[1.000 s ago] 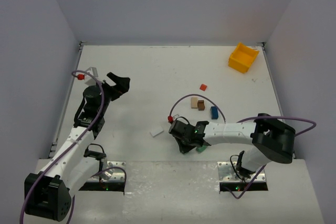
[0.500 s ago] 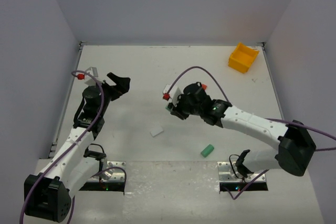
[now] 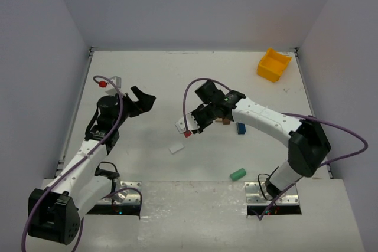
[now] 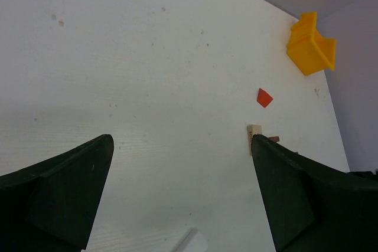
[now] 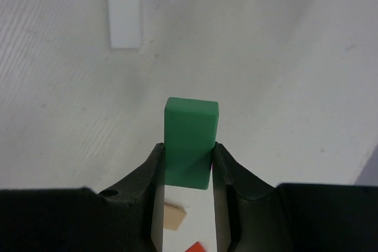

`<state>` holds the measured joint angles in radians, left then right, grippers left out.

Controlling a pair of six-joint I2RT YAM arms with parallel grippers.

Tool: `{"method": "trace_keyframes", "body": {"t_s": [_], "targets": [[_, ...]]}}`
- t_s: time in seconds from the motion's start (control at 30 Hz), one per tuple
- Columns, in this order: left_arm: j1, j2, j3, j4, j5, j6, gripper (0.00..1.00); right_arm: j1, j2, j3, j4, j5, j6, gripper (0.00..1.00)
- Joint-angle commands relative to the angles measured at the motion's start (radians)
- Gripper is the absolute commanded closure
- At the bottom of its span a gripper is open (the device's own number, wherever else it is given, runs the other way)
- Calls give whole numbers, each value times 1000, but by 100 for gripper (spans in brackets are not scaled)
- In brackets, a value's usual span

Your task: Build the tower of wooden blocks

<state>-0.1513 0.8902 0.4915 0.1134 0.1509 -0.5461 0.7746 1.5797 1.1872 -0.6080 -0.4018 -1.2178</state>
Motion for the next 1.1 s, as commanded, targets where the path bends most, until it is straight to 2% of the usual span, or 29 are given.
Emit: {"method": "trace_keyframes", "body": {"t_s": [0.0, 0.2, 0.47, 1.07], "targets": [[-17, -14, 16, -50, 56, 34, 0, -6, 50, -58, -119, 38, -190, 94], [-20, 9, 25, -67, 65, 61, 0, -5, 132, -79, -66, -18, -181, 93], [-21, 57, 37, -68, 51, 93, 0, 1, 300, 13, -28, 29, -120, 90], [-21, 110, 11, -17, 41, 105, 0, 48, 408, 52, 13, 65, -124, 84]]}}
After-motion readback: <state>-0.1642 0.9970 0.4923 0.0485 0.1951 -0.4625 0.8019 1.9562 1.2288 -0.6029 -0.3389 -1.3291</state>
